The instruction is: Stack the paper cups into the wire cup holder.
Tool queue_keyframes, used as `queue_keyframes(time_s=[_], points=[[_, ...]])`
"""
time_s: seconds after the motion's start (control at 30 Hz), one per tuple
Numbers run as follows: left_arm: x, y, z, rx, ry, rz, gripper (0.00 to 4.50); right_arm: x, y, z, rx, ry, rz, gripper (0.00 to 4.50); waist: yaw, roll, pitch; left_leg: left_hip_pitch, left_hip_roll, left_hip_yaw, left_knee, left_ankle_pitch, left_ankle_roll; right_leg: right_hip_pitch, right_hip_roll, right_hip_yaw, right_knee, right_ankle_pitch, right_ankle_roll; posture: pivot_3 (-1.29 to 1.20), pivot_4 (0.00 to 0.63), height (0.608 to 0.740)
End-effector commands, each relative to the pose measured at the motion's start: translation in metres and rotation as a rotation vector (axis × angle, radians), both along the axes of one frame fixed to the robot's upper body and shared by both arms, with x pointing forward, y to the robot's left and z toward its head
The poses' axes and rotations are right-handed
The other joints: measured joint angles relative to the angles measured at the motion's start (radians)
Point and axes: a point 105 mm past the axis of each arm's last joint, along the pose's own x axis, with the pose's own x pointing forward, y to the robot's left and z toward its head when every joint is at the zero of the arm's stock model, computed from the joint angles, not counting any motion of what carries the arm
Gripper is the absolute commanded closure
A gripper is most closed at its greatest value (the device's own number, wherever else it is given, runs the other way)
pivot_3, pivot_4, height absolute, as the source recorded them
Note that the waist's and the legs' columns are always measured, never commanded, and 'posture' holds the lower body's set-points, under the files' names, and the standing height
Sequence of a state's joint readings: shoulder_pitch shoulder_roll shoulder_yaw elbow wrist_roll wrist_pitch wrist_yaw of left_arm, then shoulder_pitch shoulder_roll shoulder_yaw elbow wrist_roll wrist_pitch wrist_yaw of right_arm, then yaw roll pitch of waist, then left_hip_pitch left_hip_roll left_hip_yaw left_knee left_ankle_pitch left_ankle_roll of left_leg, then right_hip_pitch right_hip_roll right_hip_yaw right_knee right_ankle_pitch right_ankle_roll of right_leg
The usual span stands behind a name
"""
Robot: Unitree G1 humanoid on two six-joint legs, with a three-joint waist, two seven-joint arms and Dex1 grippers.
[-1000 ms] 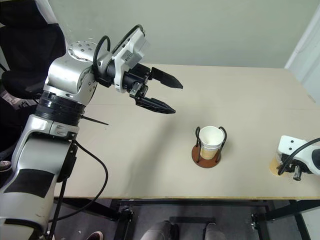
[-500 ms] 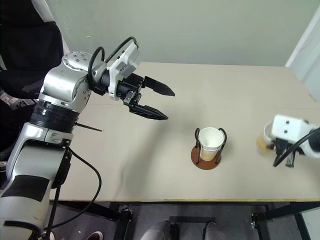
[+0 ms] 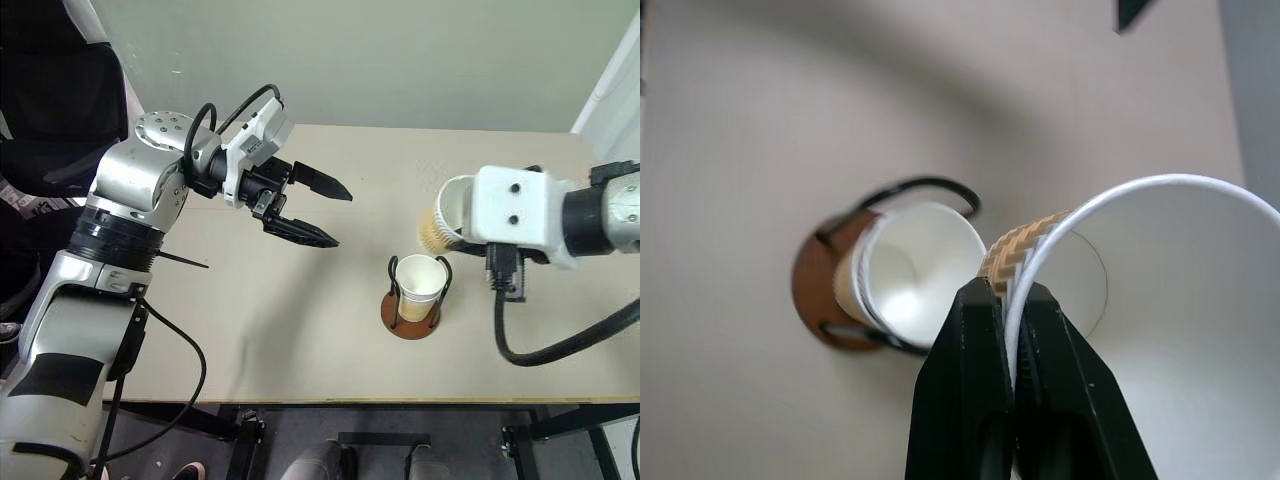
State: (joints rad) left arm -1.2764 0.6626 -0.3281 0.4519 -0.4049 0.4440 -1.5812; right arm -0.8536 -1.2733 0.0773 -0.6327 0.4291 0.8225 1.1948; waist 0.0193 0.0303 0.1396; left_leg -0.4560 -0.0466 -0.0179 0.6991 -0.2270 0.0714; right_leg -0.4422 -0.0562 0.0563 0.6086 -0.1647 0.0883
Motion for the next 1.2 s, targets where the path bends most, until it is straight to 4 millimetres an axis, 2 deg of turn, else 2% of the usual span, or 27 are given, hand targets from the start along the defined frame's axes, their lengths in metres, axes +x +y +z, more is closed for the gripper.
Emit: queue_keyframes(time_s=[0.03,0.83,0.93,1.13,1.2], points=[[-0.008,-0.002,0.008,0.005,-0.028,-0.049,0.0,0.004,0.004,-0.002,-0.021,-0.017,0.007,4.47,0.0,0.0,0.0,0.0,0.0,-0.001,0.0,0.0,0.0,0.0,-0.001,0.001,0.0,0.0,0.0,0.0,0.15,0.74],[-0.008,-0.002,0.005,0.002,-0.022,-0.05,0.0,0.002,0.001,-0.05,-0.103,0.126,0.025,4.47,-0.002,0.0,0.0,-0.001,0.002,-0.001,0.0,0.0,0.0,-0.001,-0.001,0.0,0.001,-0.001,-0.002,0.0,0.15,0.74],[-0.008,-0.001,0.005,0.002,-0.021,-0.048,0.0,0.004,0.008,-0.05,-0.072,0.129,0.039,3.9,-0.004,0.0,0.0,-0.001,0.002,0.0,0.0,0.0,0.0,-0.001,-0.001,0.0,0.001,0.0,-0.002,0.0,0.15,0.74],[-0.008,0.0,0.003,0.002,-0.016,-0.043,0.0,0.016,0.019,-0.037,0.036,0.09,0.028,1.9,-0.007,0.0,0.0,0.0,0.003,0.0,0.0,0.0,-0.001,-0.001,0.0,-0.001,0.001,0.001,-0.003,0.0,0.15,0.74],[-0.008,0.0,0.002,0.002,-0.014,-0.041,0.0,0.02,0.019,-0.031,0.053,0.069,0.017,1.9,-0.006,0.0,0.0,0.0,0.003,0.001,0.0,0.0,-0.001,-0.001,0.001,-0.002,0.001,0.001,-0.004,0.0,0.15,0.74]])
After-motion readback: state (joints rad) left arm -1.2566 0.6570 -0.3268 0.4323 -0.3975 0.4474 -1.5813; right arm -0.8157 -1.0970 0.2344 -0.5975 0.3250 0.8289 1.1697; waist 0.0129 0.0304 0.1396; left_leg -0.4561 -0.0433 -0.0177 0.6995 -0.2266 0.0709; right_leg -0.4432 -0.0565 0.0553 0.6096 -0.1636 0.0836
